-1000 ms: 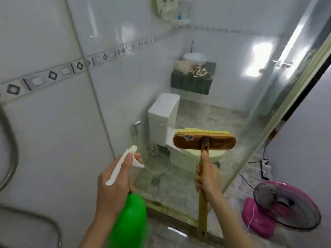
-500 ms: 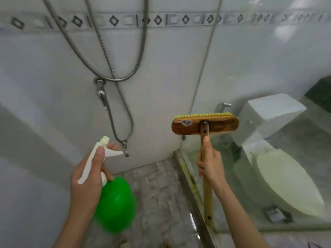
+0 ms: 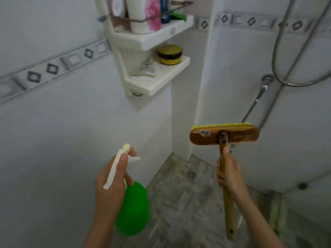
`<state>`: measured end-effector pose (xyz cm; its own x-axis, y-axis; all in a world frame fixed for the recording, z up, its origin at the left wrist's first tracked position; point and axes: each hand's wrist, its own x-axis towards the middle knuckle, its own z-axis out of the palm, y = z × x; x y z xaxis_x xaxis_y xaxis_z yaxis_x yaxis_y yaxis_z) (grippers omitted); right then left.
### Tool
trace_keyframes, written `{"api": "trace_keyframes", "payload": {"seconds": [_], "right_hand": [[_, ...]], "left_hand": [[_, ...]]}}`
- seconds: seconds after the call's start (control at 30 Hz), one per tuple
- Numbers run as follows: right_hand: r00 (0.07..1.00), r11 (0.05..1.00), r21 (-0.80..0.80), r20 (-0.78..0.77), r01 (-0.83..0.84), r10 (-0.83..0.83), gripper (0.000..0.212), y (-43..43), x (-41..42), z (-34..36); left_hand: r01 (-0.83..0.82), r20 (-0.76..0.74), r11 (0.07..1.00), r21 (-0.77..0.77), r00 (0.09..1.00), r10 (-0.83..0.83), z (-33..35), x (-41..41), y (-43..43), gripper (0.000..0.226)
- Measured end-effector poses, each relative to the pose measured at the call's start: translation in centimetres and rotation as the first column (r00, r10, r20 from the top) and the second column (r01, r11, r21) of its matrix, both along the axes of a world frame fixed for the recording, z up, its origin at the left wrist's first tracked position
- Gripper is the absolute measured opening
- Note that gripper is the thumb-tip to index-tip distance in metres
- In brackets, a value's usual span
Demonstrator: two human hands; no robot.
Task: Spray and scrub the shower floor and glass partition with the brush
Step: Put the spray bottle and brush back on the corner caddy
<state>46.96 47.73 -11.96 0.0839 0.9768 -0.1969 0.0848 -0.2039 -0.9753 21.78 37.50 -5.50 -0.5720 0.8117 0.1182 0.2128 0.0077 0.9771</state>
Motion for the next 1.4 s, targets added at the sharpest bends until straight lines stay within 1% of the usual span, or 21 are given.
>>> {"api": "trace_keyframes", "payload": {"seconds": [0.07, 0.1, 0.17, 0.23, 0.3, 0.33, 0.43, 0.53, 0.57, 0.67, 0.73, 0.8, 0.87, 1.0, 1.07, 1.13, 1.27, 1.4], "right_hand": [[0.992, 0.992, -0.015, 0.002, -0.128, 0.128, 0.059, -2.0, -4.1, -0.3], [0.988, 0.987, -0.027, -0.009, -0.156, 0.156, 0.059, -2.7, -5.1, -0.7], [0.958, 0.957, -0.047, -0.008, -0.286, 0.286, 0.059, -5.1, -8.6, -1.0], [0.893, 0.891, -0.067, -0.002, -0.45, 0.45, 0.061, -8.4, -12.6, -1.3], [0.823, 0.821, -0.068, -0.002, -0.567, 0.568, 0.06, -11.4, -15.6, -1.6], [0.782, 0.78, -0.06, -0.005, -0.623, 0.624, 0.058, -12.7, -16.9, -1.7], [0.619, 0.614, -0.094, -0.03, -0.783, 0.785, 0.054, -16.5, -21.2, -2.1], [0.476, 0.467, -0.129, -0.051, -0.875, 0.878, 0.053, -19.5, -24.9, -2.7], [0.44, 0.43, -0.129, -0.06, -0.893, 0.896, 0.053, -20.1, -25.7, -2.8], [0.238, 0.227, -0.132, -0.075, -0.965, 0.968, 0.055, -22.7, -29.2, -3.2], [0.125, 0.114, -0.143, -0.074, -0.983, 0.989, 0.055, -24.2, -31.2, -3.3], [0.04, 0.029, -0.142, -0.074, -0.989, 0.996, 0.056, -25.8, -33.0, -3.8], [-0.027, -0.034, -0.137, -0.052, -0.99, 0.998, 0.057, -27.0, -34.4, -4.6], [-0.119, -0.116, -0.177, 0.008, -0.977, 0.993, 0.048, -29.2, -36.8, -7.4], [-0.163, -0.148, -0.217, 0.055, -0.965, 0.985, 0.047, -29.8, -37.4, -9.4], [-0.23, -0.197, -0.255, 0.109, -0.947, 0.967, 0.049, -30.5, -38.7, -12.1], [-0.416, -0.33, -0.333, 0.233, -0.884, 0.879, 0.043, -31.9, -42.7, -17.1], [-0.551, -0.443, -0.364, 0.283, -0.819, 0.785, 0.035, -33.7, -47.2, -20.0]], "left_hand": [[-0.136, 0.005, 0.991, 0.007, 0.991, 0.136, 0.1, -2.4, -5.0, 0.028], [-0.171, 0.017, 0.985, 0.007, 0.985, 0.171, 0.1, -3.0, -6.5, 0.027], [-0.306, 0.022, 0.952, 0.016, 0.952, 0.305, 0.0, -4.8, -11.0, 0.023], [-0.455, 0.007, 0.89, 0.017, 0.891, 0.455, -0.2, -6.4, -16.4, 0.023], [-0.544, -0.002, 0.838, 0.037, 0.839, 0.545, -0.2, -7.3, -20.7, 0.024], [-0.582, -0.003, 0.812, 0.044, 0.813, 0.582, -0.1, -7.6, -22.6, 0.025], [-0.711, -0.004, 0.7, 0.056, 0.701, 0.713, 0.3, -8.1, -27.8, 0.031], [-0.821, 0.002, 0.565, 0.081, 0.567, 0.824, 0.5, -8.5, -31.7, 0.028], [-0.844, 0.015, 0.531, 0.073, 0.533, 0.846, 0.6, -8.8, -32.4, 0.027], [-0.921, 0.027, 0.385, 0.058, 0.387, 0.922, 1.3, -9.3, -35.5, 0.033], [-0.953, 0.028, 0.295, 0.065, 0.297, 0.954, 1.9, -9.6, -37.0, 0.043], [-0.972, 0.038, 0.217, 0.091, 0.222, 0.974, 2.6, -10.2, -38.1, 0.038], [-0.977, 0.037, 0.169, 0.128, 0.175, 0.984, 3.2, -11.1, -38.7, 0.031], [-0.979, 0.03, 0.098, 0.178, 0.105, 0.994, 4.5, -13.8, -39.4, 0.036], [-0.973, 0.034, 0.103, 0.204, 0.112, 0.993, 4.7, -15.4, -39.6, 0.035], [-0.967, 0.033, 0.115, 0.23, 0.125, 0.992, 4.2, -17.4, -39.8, 0.029], [-0.953, 0.037, 0.119, 0.277, 0.135, 0.99, 2.3, -21.6, -40.1, 0.025], [-0.934, 0.055, 0.122, 0.335, 0.149, 0.987, 0.5, -25.0, -40.2, 0.028]]}}
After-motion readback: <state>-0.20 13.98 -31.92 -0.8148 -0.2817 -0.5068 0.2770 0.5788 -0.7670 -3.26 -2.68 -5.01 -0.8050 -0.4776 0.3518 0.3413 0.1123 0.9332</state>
